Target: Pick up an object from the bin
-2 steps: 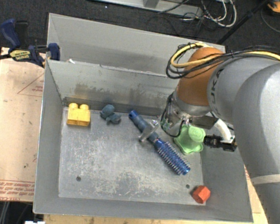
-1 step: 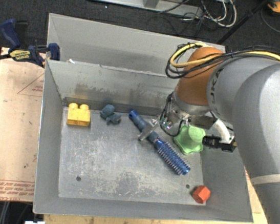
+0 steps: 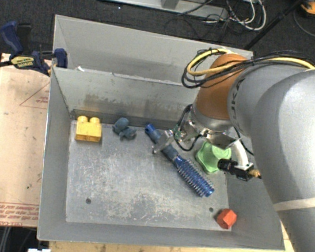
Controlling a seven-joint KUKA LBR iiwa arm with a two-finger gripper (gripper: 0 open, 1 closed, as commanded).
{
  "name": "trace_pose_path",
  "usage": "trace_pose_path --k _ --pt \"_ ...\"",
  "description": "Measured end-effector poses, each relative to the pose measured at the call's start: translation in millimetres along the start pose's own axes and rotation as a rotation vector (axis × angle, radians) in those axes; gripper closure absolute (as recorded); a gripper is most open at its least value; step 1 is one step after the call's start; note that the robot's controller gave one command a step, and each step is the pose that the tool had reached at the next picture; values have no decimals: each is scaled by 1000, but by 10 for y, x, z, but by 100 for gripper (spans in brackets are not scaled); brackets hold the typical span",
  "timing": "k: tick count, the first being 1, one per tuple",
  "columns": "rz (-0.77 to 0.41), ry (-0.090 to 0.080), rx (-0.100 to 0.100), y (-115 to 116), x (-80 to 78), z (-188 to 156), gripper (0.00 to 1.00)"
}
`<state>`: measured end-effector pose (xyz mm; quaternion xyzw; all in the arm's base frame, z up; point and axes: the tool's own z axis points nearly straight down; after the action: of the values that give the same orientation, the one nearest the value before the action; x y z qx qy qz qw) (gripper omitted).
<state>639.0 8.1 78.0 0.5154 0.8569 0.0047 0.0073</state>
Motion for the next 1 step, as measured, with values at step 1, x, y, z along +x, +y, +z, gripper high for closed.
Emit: trace_pose_path --k 1 --pt "282 8 7 38 -130 17 0"
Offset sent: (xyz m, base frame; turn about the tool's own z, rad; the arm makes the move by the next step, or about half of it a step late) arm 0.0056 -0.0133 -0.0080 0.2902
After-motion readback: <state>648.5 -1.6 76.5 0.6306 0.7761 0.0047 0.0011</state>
